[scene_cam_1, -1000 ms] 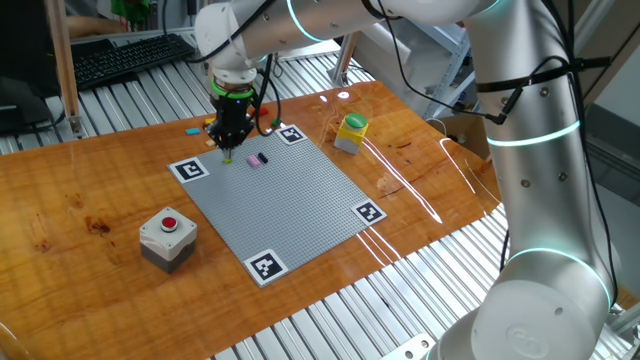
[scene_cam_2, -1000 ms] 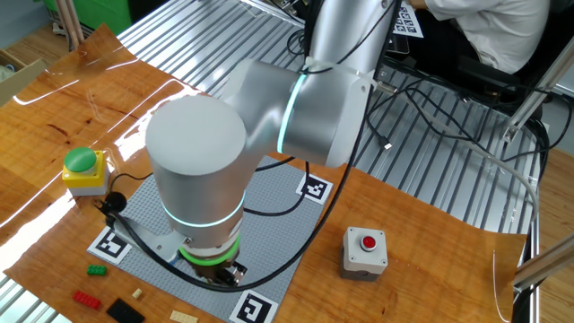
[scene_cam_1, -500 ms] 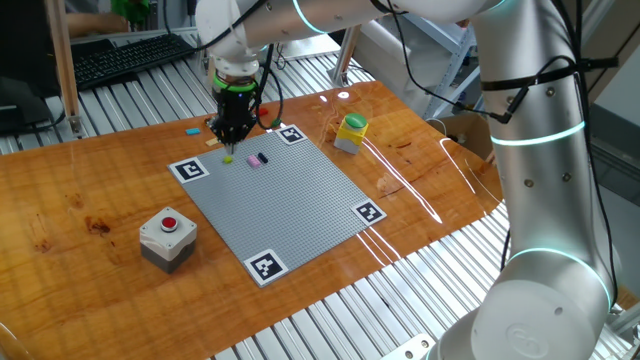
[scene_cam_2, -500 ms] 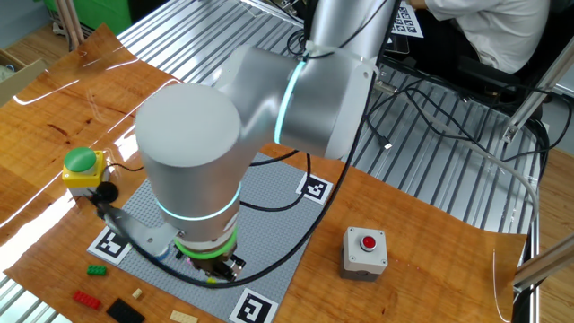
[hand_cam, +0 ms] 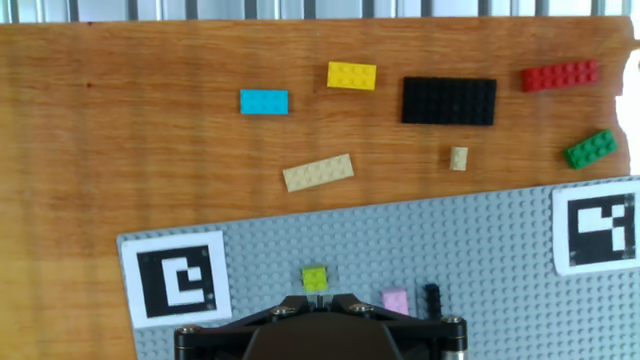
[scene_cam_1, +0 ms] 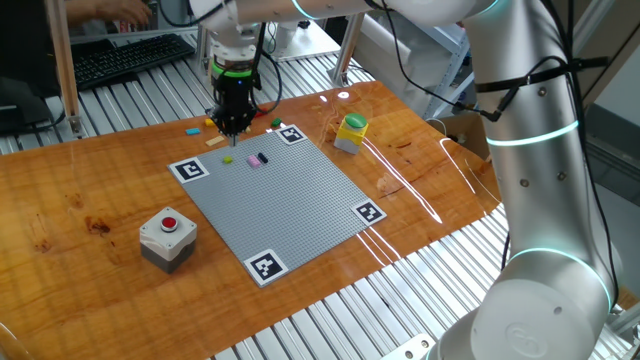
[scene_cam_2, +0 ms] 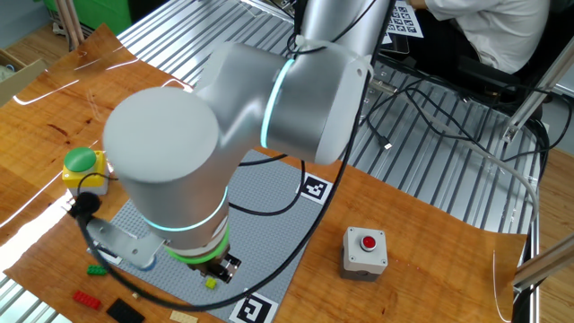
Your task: Build with small Lego blocks
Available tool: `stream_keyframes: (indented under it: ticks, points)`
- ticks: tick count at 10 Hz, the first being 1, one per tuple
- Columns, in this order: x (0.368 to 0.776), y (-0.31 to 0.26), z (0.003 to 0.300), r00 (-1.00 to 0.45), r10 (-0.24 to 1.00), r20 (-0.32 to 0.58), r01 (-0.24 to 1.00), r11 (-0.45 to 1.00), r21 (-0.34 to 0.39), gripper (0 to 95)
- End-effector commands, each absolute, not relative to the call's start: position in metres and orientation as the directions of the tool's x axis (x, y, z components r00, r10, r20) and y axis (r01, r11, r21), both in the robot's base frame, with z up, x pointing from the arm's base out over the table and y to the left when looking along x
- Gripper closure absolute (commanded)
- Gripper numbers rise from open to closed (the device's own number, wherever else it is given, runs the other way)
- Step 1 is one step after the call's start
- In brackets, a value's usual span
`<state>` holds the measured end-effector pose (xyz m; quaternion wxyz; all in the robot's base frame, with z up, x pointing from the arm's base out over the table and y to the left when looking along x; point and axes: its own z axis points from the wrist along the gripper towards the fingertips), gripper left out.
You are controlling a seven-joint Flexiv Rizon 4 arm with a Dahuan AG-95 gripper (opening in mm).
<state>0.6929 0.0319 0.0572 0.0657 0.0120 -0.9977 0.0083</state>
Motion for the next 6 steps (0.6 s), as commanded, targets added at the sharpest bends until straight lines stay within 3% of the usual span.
stream_keyframes:
  ticks: [1, 6]
  points:
    - [0.6928, 0.0322, 0.0584, -0.986, -0.041, 0.164, -0.043, 0.999, -0.009, 95.0]
    - [0.6931, 0.0323, 0.0583, -0.985, -0.025, 0.171, -0.029, 0.999, -0.025, 95.0]
